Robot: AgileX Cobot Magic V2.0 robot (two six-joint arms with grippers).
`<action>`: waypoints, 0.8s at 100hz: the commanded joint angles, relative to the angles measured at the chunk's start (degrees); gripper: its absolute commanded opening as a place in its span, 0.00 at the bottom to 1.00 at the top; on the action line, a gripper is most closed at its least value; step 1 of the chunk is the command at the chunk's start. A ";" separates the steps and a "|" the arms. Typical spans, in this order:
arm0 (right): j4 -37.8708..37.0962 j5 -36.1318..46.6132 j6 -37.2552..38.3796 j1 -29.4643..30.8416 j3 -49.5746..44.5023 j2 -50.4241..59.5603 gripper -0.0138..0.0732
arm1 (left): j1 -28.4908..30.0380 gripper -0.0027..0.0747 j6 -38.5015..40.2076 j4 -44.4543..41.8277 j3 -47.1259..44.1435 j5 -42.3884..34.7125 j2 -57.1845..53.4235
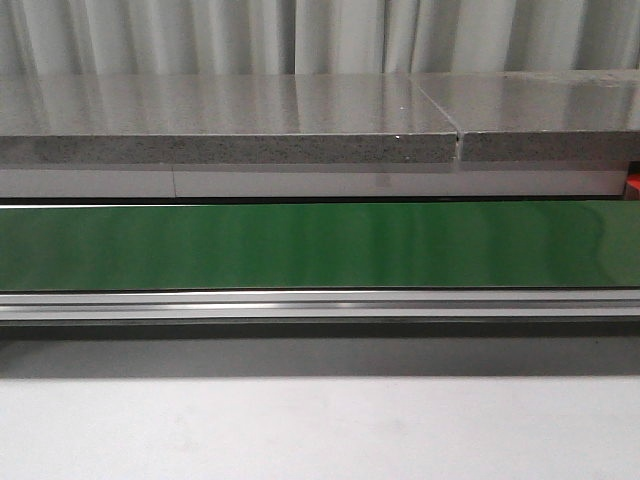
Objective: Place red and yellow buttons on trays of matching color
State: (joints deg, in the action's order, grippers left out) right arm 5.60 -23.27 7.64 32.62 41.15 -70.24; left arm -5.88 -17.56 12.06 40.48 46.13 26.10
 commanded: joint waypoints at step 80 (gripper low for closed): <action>-0.95 -12.81 -12.21 -36.21 9.33 12.56 0.08 | -0.34 0.01 0.12 0.96 1.56 -3.86 0.34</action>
State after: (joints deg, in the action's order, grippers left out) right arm 4.88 -38.61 -3.97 -2.75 48.52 -60.72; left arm -5.88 -17.56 12.06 40.48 46.13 26.10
